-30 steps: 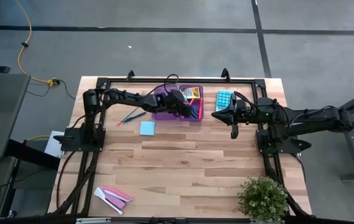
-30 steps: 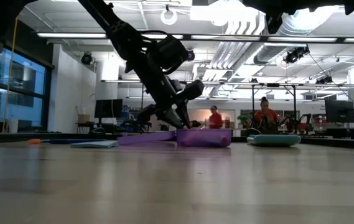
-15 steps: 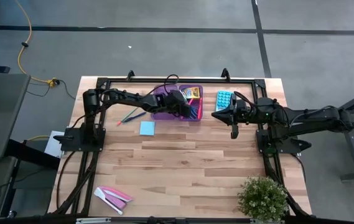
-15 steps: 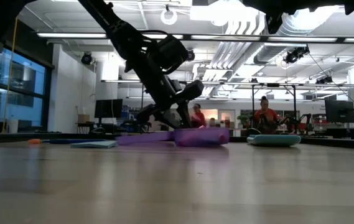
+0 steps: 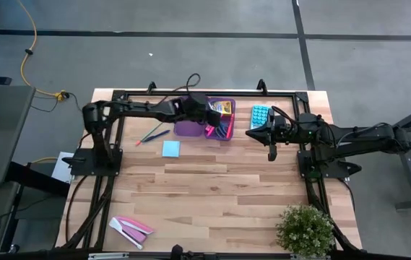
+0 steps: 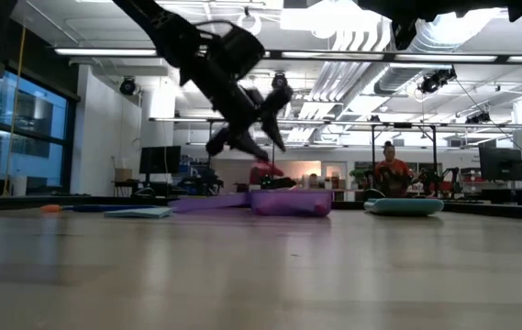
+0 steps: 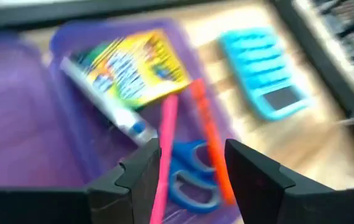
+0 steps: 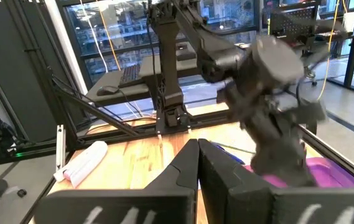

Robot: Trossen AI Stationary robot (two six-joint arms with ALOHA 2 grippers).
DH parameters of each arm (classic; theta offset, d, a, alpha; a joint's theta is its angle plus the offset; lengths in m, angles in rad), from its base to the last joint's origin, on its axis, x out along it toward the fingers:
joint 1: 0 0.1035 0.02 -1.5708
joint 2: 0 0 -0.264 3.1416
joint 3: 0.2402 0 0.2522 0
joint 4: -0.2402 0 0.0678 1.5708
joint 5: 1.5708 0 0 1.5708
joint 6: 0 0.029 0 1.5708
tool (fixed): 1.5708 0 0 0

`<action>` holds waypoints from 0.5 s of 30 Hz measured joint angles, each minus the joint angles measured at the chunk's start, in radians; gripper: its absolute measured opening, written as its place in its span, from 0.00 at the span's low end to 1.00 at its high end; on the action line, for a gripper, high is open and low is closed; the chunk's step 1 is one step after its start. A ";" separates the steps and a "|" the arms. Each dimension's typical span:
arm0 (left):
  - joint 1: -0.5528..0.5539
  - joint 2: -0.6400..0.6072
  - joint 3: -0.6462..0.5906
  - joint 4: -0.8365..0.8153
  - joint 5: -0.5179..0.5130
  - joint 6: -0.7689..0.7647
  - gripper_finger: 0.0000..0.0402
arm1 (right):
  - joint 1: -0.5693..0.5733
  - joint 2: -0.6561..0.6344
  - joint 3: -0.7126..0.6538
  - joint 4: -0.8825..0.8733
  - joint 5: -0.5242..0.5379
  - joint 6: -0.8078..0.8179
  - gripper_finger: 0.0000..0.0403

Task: Pack school essentials
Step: Put the blue pen into the purple supply box

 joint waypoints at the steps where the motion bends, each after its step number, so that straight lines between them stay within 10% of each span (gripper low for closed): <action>1: 0.003 -0.022 -0.001 0.018 0.020 0.026 0.42 | 0.000 0.000 0.000 0.000 0.000 0.000 0.00; 9: 0.008 -0.282 0.000 0.143 0.258 0.266 0.41 | 0.000 0.000 0.000 0.001 0.000 0.000 0.00; 15: -0.114 -0.540 -0.036 0.179 0.208 0.447 0.39 | 0.000 0.000 0.000 0.000 0.000 0.000 0.00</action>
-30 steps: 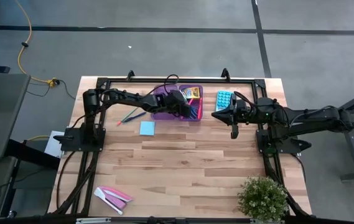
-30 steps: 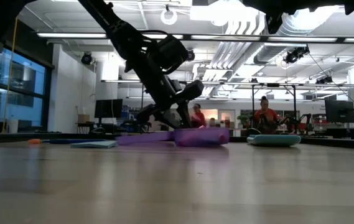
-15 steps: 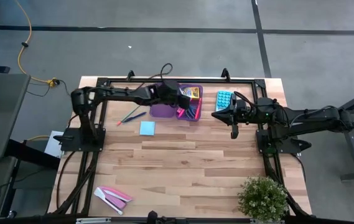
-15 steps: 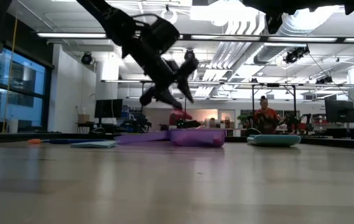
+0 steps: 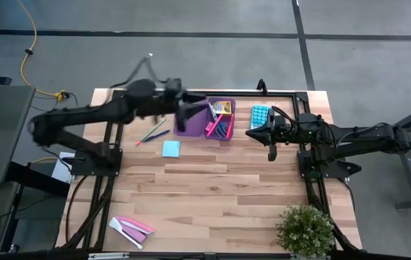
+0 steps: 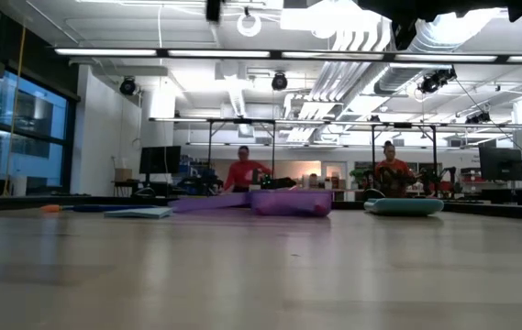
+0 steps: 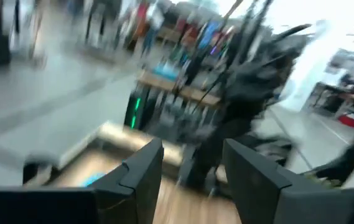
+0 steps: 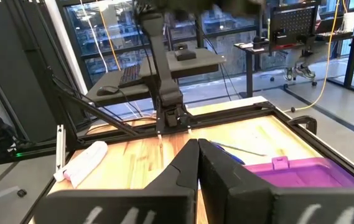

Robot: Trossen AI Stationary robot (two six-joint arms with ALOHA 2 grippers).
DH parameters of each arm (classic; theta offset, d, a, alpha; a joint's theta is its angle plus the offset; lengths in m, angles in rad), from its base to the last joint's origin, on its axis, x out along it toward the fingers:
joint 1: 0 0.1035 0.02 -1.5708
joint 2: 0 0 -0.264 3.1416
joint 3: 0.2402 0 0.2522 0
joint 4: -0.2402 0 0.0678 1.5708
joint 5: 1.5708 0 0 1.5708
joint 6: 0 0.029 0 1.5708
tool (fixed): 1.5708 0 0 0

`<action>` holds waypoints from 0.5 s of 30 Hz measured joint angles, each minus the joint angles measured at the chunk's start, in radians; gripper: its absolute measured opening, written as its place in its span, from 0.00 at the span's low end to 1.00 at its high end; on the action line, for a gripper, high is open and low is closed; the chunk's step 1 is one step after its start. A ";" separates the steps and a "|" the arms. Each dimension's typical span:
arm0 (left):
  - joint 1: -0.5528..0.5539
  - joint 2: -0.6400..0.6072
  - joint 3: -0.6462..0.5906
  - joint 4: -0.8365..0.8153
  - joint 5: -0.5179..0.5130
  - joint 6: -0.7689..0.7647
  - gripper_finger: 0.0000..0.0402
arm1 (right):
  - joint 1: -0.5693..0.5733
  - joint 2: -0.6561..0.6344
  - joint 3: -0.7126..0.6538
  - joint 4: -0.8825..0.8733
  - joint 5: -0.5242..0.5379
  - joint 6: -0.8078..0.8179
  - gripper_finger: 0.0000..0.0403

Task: Pack school essentials
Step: Put the blue pen into the purple supply box

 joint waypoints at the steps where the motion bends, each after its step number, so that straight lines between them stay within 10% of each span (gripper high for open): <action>1: -0.029 -0.043 -0.022 0.024 -0.015 0.035 0.39 | 0.000 0.000 0.000 0.000 0.000 0.000 0.00; 15: -0.343 -0.446 -0.507 0.251 -0.203 0.087 0.22 | 0.000 0.000 0.000 0.000 0.000 0.000 0.00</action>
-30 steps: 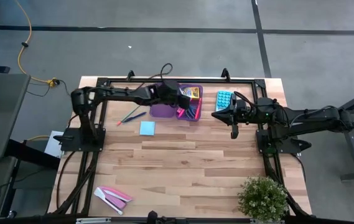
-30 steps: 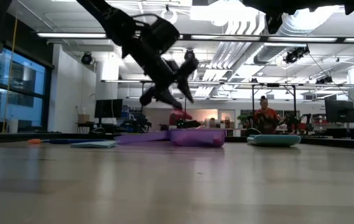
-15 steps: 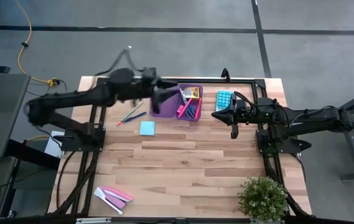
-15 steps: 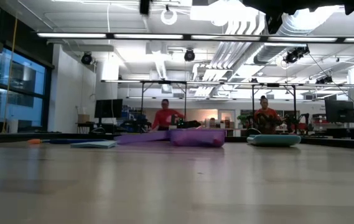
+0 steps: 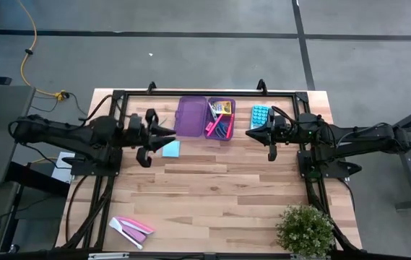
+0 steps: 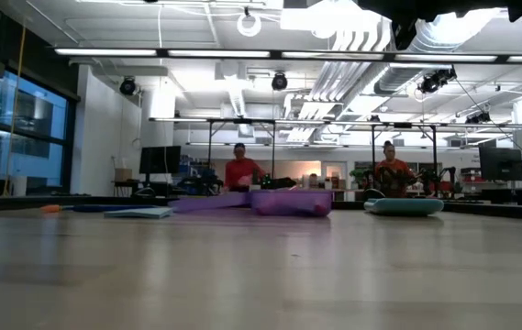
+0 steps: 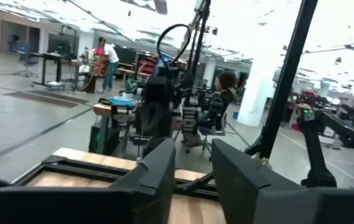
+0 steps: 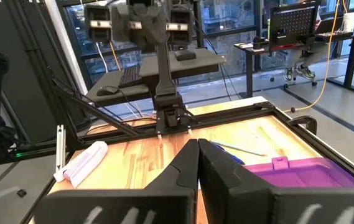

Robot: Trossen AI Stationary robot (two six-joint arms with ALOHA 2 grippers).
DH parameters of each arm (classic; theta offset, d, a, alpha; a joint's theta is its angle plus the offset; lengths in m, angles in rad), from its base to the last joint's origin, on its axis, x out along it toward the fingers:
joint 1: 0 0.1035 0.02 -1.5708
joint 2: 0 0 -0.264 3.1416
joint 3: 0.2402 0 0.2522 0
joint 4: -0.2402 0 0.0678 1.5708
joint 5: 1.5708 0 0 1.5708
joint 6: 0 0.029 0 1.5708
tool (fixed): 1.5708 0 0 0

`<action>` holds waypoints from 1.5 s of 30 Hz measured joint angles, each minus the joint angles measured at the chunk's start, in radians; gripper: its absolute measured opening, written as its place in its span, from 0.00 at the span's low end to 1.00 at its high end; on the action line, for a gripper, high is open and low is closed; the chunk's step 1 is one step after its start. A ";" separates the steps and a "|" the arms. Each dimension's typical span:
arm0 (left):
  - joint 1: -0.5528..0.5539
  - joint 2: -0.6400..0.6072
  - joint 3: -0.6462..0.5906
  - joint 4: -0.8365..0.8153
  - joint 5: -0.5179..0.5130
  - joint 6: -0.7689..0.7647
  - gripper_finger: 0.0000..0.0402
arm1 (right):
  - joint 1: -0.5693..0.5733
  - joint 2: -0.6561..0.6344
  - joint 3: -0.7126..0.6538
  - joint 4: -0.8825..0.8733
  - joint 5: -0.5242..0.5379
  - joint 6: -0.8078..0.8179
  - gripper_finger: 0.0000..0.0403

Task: Pack school essentials
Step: Put the blue pen into the purple supply box

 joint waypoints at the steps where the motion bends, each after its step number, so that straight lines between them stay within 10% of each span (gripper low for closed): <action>1: -0.009 -0.017 -0.025 0.011 -0.019 0.003 0.20 | 0.000 0.000 0.000 0.000 0.000 -0.001 0.00; 8: -0.018 -0.073 -0.104 0.036 -0.052 0.008 0.01 | 0.000 0.000 0.000 0.001 0.000 -0.009 0.00; 45: -0.018 -0.073 -0.106 0.032 -0.117 0.020 0.00 | 0.000 0.000 0.000 0.008 0.000 -0.010 0.00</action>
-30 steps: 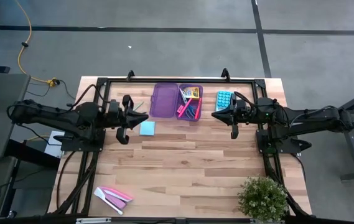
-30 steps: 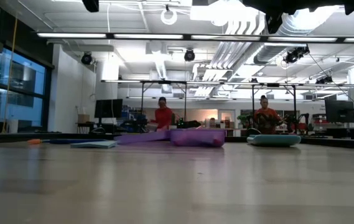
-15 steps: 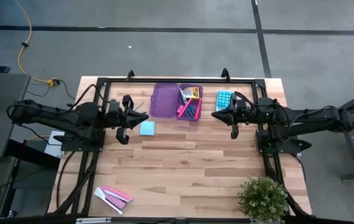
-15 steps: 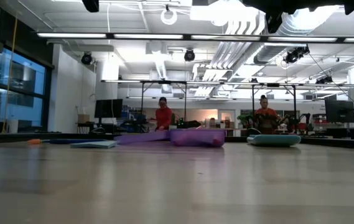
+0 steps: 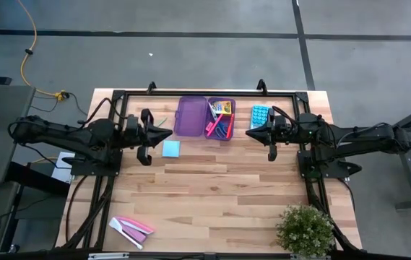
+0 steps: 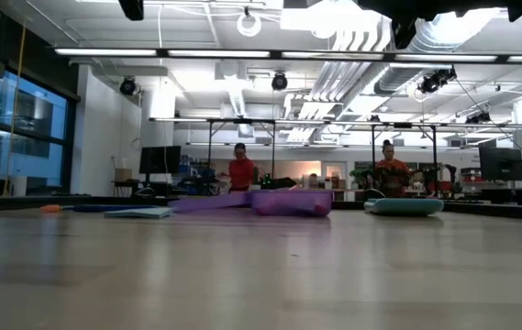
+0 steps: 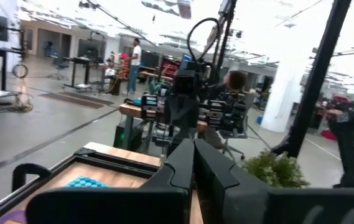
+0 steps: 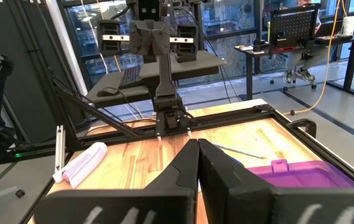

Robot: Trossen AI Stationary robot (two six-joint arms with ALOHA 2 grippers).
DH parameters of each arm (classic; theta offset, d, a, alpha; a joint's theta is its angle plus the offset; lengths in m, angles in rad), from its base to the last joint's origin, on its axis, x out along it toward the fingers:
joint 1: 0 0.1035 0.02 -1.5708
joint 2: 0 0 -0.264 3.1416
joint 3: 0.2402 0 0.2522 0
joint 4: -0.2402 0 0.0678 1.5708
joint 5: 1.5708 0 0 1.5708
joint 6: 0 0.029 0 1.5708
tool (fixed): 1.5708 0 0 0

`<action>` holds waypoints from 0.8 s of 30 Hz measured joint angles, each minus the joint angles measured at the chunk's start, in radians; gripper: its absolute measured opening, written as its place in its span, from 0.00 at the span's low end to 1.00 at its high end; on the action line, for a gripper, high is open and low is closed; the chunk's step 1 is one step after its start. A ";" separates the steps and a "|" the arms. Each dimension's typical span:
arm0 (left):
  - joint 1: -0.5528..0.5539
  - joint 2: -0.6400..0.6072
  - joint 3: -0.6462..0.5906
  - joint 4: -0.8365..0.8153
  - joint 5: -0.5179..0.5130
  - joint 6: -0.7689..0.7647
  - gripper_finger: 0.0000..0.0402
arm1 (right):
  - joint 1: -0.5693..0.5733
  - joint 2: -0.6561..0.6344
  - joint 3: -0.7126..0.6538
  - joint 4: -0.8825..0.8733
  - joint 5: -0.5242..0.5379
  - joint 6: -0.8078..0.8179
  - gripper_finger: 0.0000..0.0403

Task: Pack school essentials
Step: Put the blue pen into the purple supply box

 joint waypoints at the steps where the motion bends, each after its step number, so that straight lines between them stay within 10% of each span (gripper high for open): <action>1: 0.000 0.001 0.000 0.000 -0.013 0.008 0.00 | 0.000 0.000 0.000 0.000 0.000 0.000 0.00; 10: 0.171 0.103 0.183 -0.446 -0.186 -0.132 0.00 | 0.000 0.000 0.000 0.000 0.000 0.001 0.00; 17: 0.470 0.263 0.311 -1.049 -0.067 -0.212 0.00 | 0.000 0.000 0.000 -0.001 0.000 0.009 0.00; 24: 0.625 0.435 0.241 -1.251 0.038 -0.171 0.00 | 0.000 0.000 0.000 -0.001 0.000 0.004 0.00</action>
